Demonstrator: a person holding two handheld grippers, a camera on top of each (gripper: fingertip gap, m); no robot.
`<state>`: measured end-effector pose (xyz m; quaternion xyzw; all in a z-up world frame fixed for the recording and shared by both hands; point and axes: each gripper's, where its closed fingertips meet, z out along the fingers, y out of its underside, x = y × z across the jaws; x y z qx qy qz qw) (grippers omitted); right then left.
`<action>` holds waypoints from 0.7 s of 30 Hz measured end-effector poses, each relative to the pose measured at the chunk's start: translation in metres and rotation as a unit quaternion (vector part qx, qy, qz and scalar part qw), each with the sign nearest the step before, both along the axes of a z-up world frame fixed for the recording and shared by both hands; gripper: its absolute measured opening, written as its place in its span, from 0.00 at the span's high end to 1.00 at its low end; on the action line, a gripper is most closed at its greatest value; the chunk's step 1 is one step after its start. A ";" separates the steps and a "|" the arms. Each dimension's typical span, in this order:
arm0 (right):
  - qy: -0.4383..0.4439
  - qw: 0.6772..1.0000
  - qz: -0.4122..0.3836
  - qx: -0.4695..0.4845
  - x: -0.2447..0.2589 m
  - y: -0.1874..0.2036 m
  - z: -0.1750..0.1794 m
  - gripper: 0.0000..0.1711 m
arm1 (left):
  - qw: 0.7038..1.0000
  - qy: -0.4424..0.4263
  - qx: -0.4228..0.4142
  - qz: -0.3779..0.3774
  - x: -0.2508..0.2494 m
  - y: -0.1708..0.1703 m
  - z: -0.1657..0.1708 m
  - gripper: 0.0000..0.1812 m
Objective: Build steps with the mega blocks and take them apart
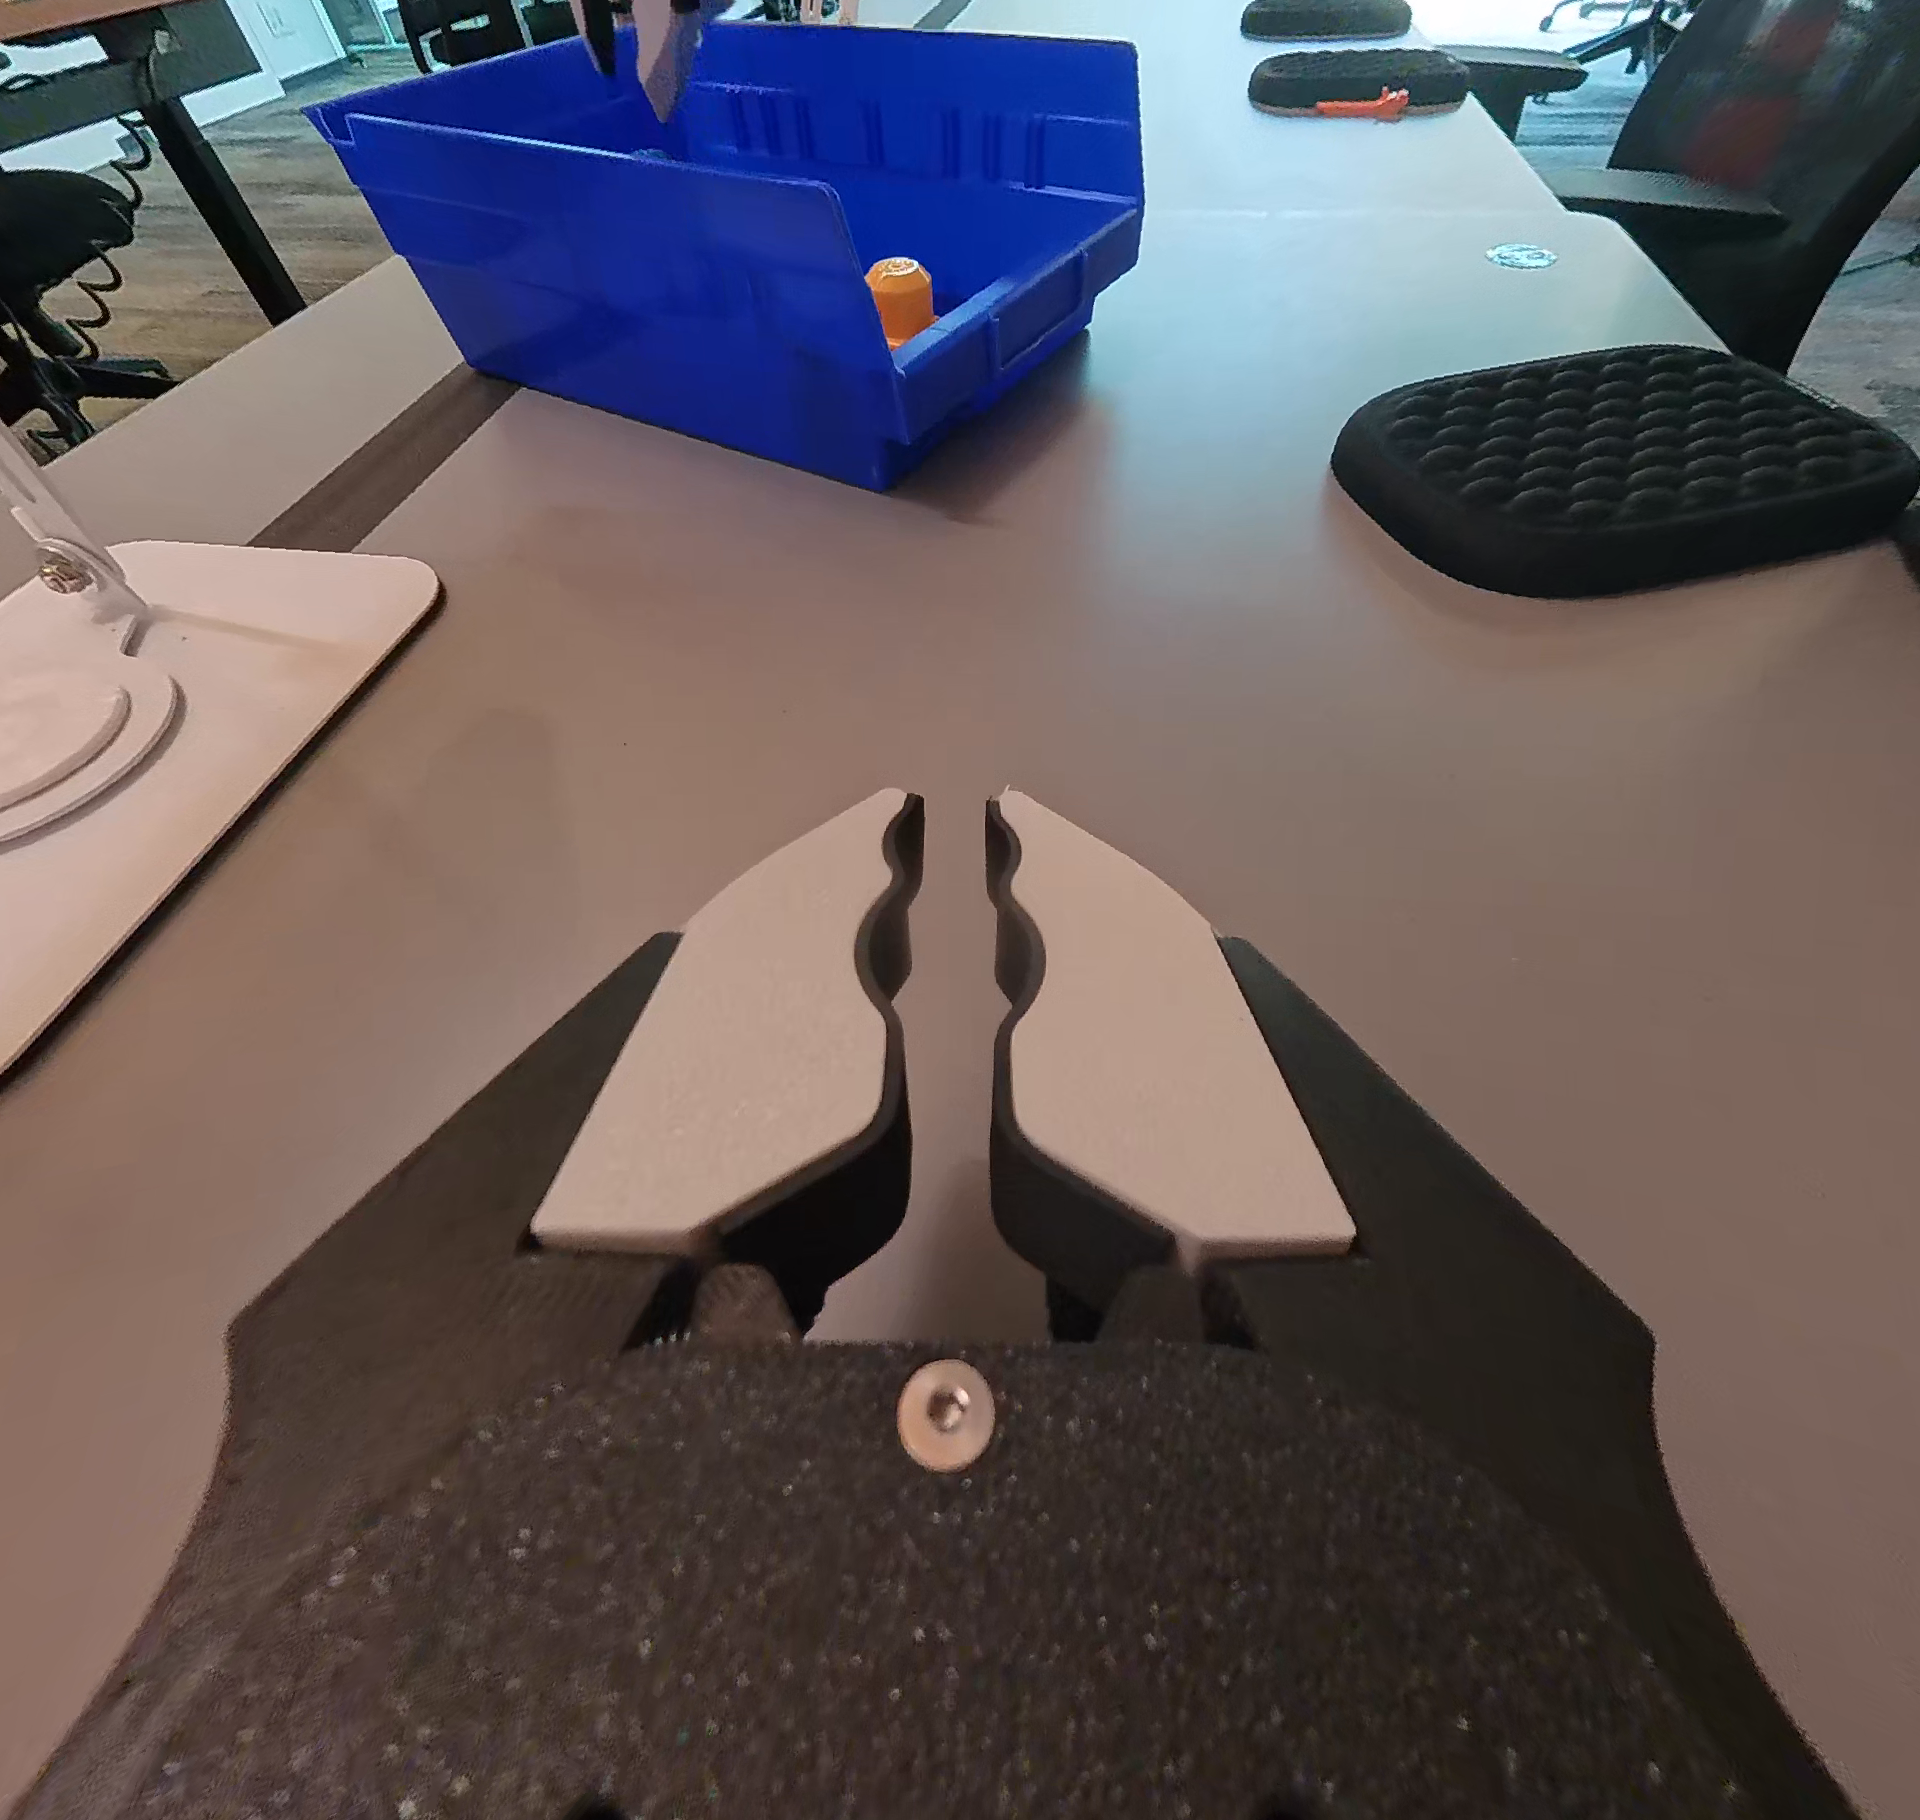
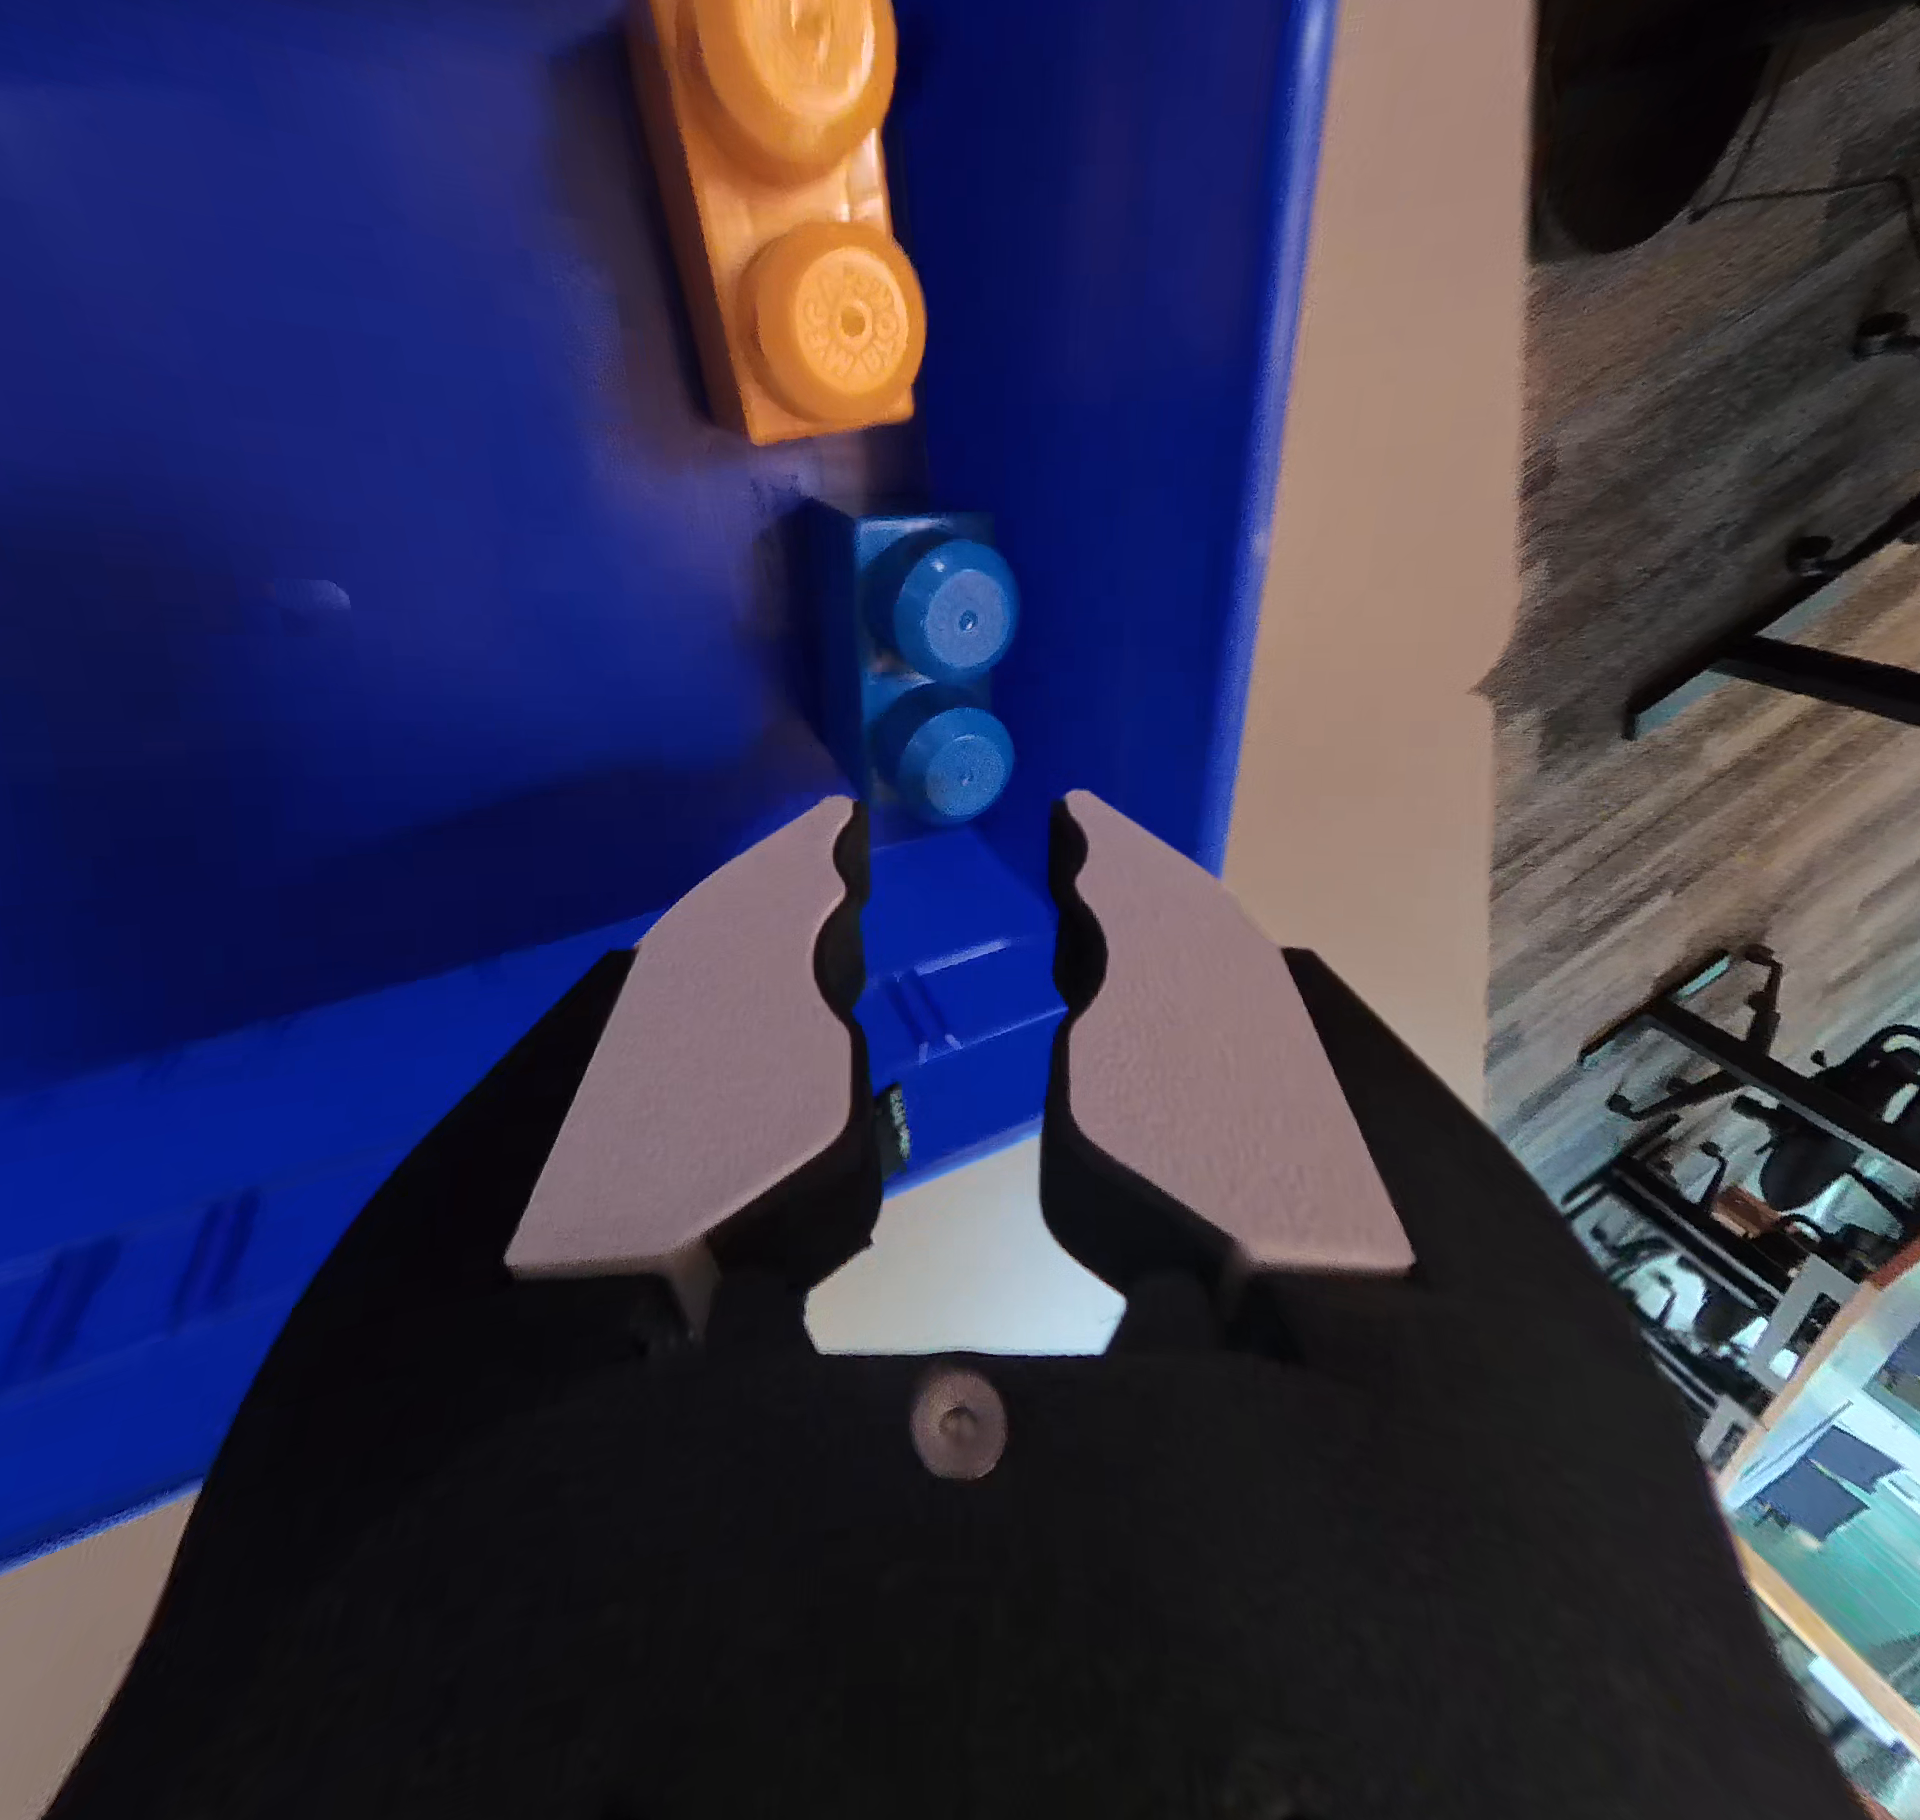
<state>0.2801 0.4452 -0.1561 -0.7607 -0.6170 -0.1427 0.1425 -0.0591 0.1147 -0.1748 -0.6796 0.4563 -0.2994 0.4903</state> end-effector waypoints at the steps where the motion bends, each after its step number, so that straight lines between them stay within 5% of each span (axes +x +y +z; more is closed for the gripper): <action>1: 0.012 1.000 0.005 0.014 -0.008 -0.001 0.008 0.80 | 1.000 0.000 0.001 0.001 0.000 0.000 0.000 0.94; 9: 0.181 0.964 0.030 0.191 -0.108 -0.027 0.095 0.82 | 0.997 -0.033 0.044 0.049 -0.011 0.011 0.025 1.00; 15: 0.393 0.879 -0.033 0.269 -0.180 -0.080 0.148 0.94 | 0.990 -0.055 0.082 0.103 -0.026 0.024 0.042 1.00; 21: 0.564 0.791 -0.076 0.224 -0.245 -0.149 0.147 1.00 | 0.981 -0.077 0.113 0.137 -0.036 0.027 0.058 1.00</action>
